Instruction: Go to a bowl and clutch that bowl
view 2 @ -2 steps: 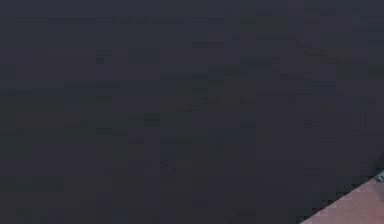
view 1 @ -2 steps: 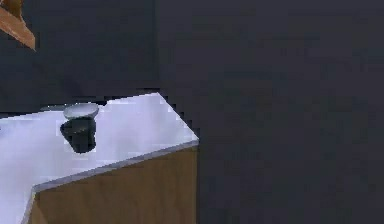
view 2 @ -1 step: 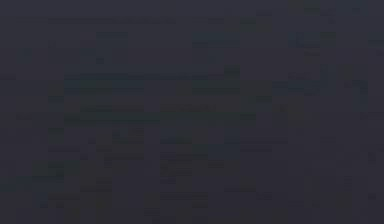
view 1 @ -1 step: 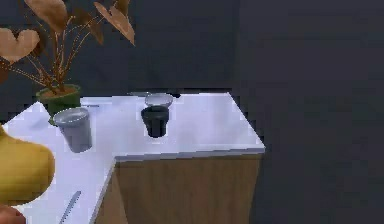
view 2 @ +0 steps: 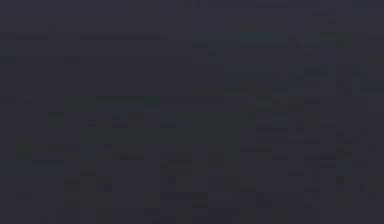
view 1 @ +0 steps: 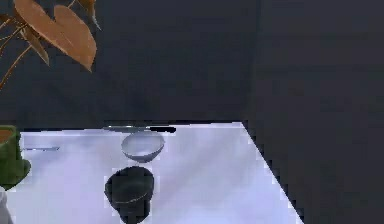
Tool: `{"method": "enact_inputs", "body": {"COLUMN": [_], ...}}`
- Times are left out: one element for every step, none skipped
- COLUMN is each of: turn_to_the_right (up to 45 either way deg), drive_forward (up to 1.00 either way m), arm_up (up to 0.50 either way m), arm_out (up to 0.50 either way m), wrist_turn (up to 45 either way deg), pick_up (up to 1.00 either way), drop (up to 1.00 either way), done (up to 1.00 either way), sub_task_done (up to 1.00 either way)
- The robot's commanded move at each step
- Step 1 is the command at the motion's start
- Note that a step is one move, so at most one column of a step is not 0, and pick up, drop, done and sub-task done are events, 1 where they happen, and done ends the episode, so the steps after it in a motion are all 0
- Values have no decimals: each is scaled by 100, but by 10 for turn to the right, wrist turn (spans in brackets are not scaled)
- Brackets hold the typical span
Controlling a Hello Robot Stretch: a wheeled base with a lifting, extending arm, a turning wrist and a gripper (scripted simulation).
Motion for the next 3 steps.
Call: {"method": "enact_inputs", "body": {"turn_to_the_right": [-450,-450,-120], "drive_forward": [0,0,0], "arm_up": [0,0,0], "arm_out": [0,0,0], "wrist_turn": [0,0,0], "pick_up": [0,0,0], "drop": [0,0,0], "done": [0,0,0], "sub_task_done": [0,0,0]}}
